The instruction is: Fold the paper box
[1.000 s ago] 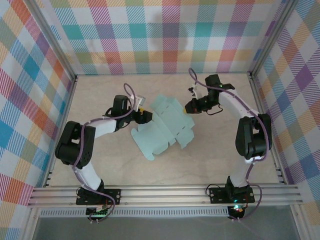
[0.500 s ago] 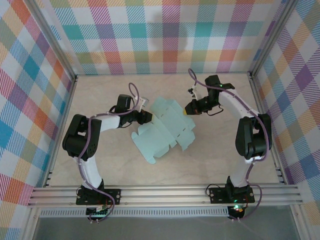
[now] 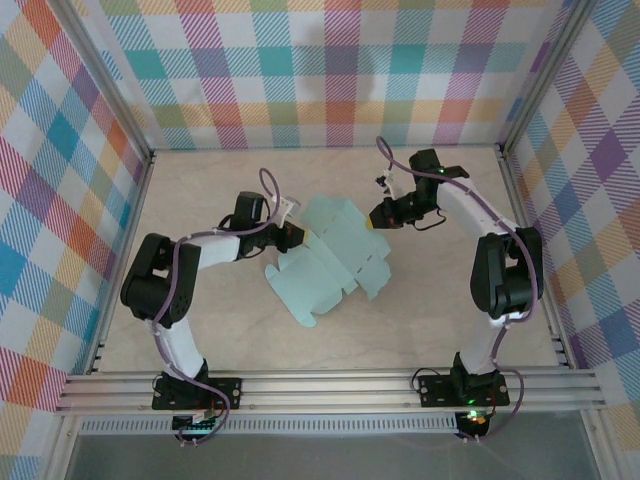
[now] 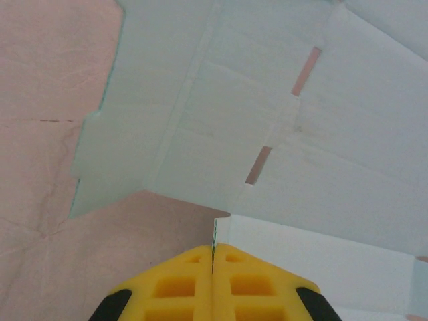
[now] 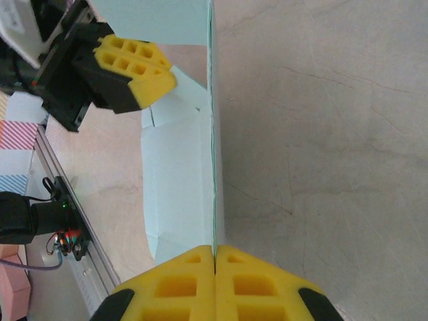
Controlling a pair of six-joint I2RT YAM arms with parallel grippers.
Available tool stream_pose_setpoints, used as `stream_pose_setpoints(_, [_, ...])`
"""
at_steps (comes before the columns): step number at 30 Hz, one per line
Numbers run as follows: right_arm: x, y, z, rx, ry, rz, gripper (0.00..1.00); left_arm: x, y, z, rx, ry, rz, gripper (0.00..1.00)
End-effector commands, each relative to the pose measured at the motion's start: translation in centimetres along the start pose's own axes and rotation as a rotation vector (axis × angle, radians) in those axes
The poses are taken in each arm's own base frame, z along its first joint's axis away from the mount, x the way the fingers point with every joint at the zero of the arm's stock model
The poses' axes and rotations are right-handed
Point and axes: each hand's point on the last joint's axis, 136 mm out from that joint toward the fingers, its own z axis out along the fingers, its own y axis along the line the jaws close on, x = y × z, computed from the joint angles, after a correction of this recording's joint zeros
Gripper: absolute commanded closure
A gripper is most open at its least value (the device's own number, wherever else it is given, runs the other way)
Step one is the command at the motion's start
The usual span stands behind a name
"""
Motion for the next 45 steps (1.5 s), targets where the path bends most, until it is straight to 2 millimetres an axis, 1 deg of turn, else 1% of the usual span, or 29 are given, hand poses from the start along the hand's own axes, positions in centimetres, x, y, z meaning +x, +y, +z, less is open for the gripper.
stream_pose_setpoints(1, [-0.9,-0.3,-0.4,0.009,-0.015,0.016,1.00,-1.1,0.0,-0.7,-0.192,-0.030,0.129,0.99])
stream_pose_setpoints(2, [-0.9,-0.3,-0.4,0.011,-0.014,0.018,1.00,-1.1,-0.2,-0.7,-0.235,-0.024,0.157,0.99])
stream_pose_setpoints(7, [-1.1,-0.3,-0.5,0.018,-0.022,0.024,1.00,-1.6,-2.8,-0.5,-0.407,-0.051,0.349,0.99])
stream_pose_setpoints(9, [-1.1,-0.3,-0.5,0.015,-0.025,0.026,1.00,-1.3,-3.9,-0.1,-0.465,-0.041,0.452,0.99])
stream_pose_setpoints(11, [-1.2,-0.3,-0.4,0.012,-0.024,0.028,1.00,-0.9,-5.1,0.7,-0.511,-0.022,0.553,1.00])
stream_pose_setpoints(13, [-1.2,-0.3,-0.3,0.007,-0.025,0.027,1.00,-0.5,-5.9,1.6,-0.562,-0.004,0.626,0.99])
stream_pose_setpoints(18, [-1.1,-0.3,-0.2,0.004,-0.025,0.028,1.00,0.4,-6.9,4.4,-0.711,0.059,0.780,1.00])
stream_pose_setpoints(22, [-0.9,-0.4,-0.3,0.010,-0.020,0.027,1.00,0.6,-7.5,5.6,-0.771,0.075,0.853,1.00])
stream_pose_setpoints(23, [-0.9,-0.4,-0.3,0.012,-0.019,0.025,1.00,0.4,-7.4,5.6,-0.788,0.067,0.849,1.00])
stream_pose_setpoints(27, [-0.8,-0.4,-0.4,0.014,-0.021,0.023,1.00,0.6,-7.5,5.7,-0.772,0.068,0.829,1.00])
stream_pose_setpoints(29, [-0.8,-0.4,-0.4,0.016,-0.023,0.024,1.00,0.6,-7.2,5.3,-0.750,0.056,0.763,1.00])
stream_pose_setpoints(33, [-0.7,-0.3,-0.4,0.013,-0.025,0.024,1.00,0.9,-7.1,4.8,-0.532,0.044,0.550,1.00])
stream_pose_setpoints(35, [-0.7,-0.3,-0.4,0.014,-0.025,0.025,1.00,0.7,-7.1,4.5,-0.441,0.020,0.467,0.99])
stream_pose_setpoints(40, [-0.7,-0.2,-0.4,0.006,-0.026,0.023,1.00,0.4,-6.4,4.0,-0.208,0.000,0.248,0.98])
stream_pose_setpoints(43, [-0.7,-0.2,-0.4,0.000,-0.028,0.024,1.00,0.3,-5.5,3.9,-0.187,-0.012,0.186,0.97])
stream_pose_setpoints(45, [-0.9,-0.1,-0.5,0.000,-0.034,0.019,1.00,0.3,-5.3,4.0,-0.192,-0.011,0.186,0.97])
